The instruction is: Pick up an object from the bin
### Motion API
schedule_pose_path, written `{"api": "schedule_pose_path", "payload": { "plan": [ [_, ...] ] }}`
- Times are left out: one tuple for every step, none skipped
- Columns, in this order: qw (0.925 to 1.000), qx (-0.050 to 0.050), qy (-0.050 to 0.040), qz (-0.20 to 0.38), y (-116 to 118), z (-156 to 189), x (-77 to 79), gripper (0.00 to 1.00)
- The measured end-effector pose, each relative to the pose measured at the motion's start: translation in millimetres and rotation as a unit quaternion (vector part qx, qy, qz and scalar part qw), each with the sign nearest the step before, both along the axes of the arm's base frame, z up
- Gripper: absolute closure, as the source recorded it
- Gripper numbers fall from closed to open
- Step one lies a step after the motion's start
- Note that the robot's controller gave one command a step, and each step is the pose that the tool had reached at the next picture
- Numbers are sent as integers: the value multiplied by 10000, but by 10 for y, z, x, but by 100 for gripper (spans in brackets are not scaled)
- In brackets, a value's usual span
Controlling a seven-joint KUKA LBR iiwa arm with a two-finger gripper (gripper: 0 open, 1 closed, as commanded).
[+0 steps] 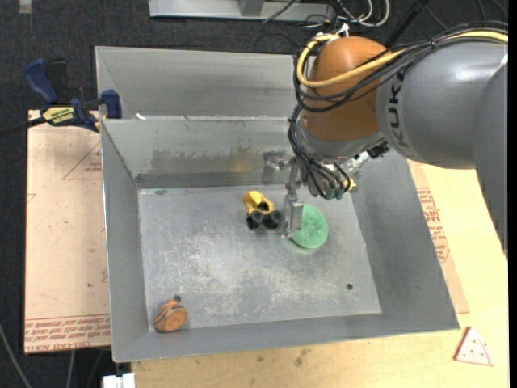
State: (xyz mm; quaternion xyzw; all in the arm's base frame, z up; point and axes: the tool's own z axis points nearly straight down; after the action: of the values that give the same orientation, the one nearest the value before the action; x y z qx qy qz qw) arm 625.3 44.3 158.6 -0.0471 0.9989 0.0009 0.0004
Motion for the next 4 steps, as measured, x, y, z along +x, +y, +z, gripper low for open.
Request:
{"api": "schedule_pose_path", "payload": {
  "plan": [
    [9998,-7,-34,-186,-136,167,32,0],
    [9999,-4,-36,136,-119,-472,69,0],
    [9968,0,-70,797,-117,-777,206,100],
    [9968,1,-70,797,-117,-777,206,100]
  ]
}}
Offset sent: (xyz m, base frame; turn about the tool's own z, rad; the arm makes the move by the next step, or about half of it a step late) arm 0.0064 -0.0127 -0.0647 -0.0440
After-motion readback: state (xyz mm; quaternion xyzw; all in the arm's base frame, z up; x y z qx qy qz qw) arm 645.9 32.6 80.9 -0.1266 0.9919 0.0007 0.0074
